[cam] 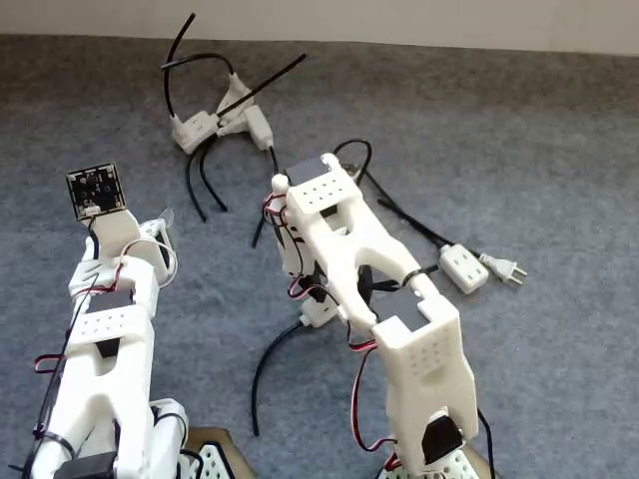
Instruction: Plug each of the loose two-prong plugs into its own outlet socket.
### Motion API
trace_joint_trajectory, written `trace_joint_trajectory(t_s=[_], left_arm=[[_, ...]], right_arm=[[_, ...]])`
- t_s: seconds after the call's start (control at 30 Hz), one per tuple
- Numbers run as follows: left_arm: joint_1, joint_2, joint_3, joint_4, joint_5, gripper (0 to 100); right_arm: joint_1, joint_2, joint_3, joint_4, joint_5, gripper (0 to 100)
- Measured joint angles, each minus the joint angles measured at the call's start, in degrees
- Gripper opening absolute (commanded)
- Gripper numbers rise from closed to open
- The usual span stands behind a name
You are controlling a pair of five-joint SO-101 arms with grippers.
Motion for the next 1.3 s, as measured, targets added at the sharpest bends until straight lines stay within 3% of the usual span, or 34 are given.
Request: trace_joint_trajectory(t_s=[0.2,0.53,0.83,0.93,1.1,1.3], left_arm=[[0.0,0.0,0.0,0.0,0.0,21],[0.0,0.0,0.0,0.0,0.0,21],[0.0,0.0,0.0,0.0,0.0,21],[0.0,0.0,0.0,0.0,0.0,21],[0.0,0.0,0.0,0.0,0.0,21],[0.0,0.0,0.0,0.0,0.0,21]], right_arm=[[0.0,-1.23,0.0,-3.25,-0.35,23.5],[0.0,-12.66,1.14,-5.98,-10.29,23.5],[0.7,-12.66,8.88,-7.03,-10.99,23.5],[0.7,-12.66,9.49,-7.03,-3.25,23.5],[0.7,-12.66,9.49,-7.03,16.26,23.5],[0.62,-12.66,9.49,-7.03,47.03,23.5]])
